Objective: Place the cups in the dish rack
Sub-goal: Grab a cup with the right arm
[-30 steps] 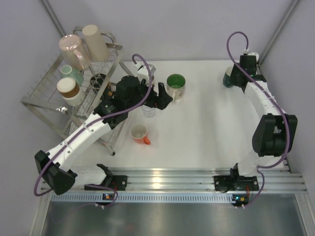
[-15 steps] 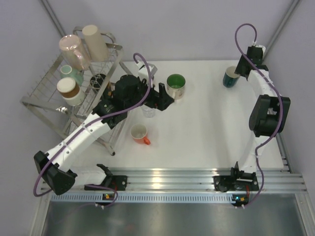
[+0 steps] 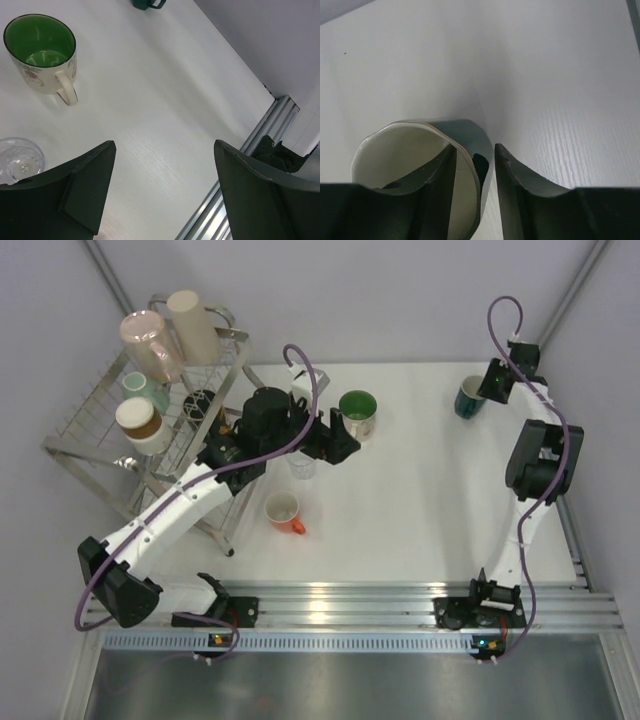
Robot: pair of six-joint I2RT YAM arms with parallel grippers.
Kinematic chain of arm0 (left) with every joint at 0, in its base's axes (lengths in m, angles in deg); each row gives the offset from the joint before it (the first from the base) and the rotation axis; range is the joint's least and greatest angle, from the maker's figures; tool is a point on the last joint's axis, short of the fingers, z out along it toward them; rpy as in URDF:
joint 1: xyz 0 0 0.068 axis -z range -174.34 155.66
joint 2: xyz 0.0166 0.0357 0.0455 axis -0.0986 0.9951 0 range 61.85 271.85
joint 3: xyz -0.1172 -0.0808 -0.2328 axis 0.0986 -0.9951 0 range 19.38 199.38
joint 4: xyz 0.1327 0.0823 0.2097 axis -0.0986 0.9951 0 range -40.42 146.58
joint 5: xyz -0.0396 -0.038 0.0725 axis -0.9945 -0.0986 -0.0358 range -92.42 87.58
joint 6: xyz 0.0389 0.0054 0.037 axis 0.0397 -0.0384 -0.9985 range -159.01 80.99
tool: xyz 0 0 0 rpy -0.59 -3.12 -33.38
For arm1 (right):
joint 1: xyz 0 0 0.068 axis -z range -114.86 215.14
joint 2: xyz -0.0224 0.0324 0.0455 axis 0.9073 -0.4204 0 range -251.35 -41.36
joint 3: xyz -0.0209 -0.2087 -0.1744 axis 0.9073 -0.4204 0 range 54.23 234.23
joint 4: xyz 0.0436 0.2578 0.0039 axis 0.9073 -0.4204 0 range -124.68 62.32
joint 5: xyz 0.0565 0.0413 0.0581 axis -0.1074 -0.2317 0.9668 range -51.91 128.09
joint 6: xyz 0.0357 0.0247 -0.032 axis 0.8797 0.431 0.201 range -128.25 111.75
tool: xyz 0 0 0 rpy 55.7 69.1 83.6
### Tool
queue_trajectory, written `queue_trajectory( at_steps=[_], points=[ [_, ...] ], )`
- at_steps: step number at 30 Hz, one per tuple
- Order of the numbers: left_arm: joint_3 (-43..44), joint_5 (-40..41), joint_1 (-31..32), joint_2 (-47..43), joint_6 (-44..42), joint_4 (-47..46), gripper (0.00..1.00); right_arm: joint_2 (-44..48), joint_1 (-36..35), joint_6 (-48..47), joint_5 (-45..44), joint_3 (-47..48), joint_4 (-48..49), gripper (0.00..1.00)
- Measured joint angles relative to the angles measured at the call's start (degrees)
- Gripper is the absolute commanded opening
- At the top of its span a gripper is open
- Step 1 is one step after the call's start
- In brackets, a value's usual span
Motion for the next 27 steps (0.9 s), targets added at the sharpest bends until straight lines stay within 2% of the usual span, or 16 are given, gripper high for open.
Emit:
queue_trajectory(
  at_steps=[1, 3, 7, 11, 15, 18, 23, 27],
  points=[
    [0.13, -0.02, 0.00, 0.11, -0.02, 0.00, 0.84, -0.15, -0.04, 0.22, 0.70, 0.00, 0.20, 0.14],
    [0.37, -0.02, 0.00, 0.33, 0.04, 0.00, 0.82, -0.20, -0.11, 0.39, 1.01, -0.02, 0.15, 0.00],
    [1.09, -0.57, 0.00, 0.68, 1.27, 0.00, 0.80, 0.17, -0.11, 3.23, 3.85, -2.10, 2.08, 0.00],
    [2.19, -2.25, 0.00, 1.07, 3.72, -0.09, 0.80, 6.29, 0.00, 8.70, 6.29, -12.96, 7.48, 0.00],
    [2.99, -4.04, 0.00, 1.53, 6.27, -1.42, 0.80, 21.09, 0.28, 17.99, 9.16, -29.70, 13.79, 0.00],
    [3.93, -6.75, 0.00, 2.69, 9.27, -4.63, 0.80, 35.85, 0.37, 27.36, 11.63, -40.26, 21.46, 0.00],
    [7.02, -11.63, 0.59, 7.02, 16.92, -12.55, 0.80, 55.45, -0.39, 41.92, 13.05, -50.58, 40.39, 0.00],
    [9.03, -14.99, 1.97, 10.32, 23.41, -19.28, 0.84, 64.32, -2.64, 48.87, 13.53, -54.23, 50.10, 0.00]
  ],
)
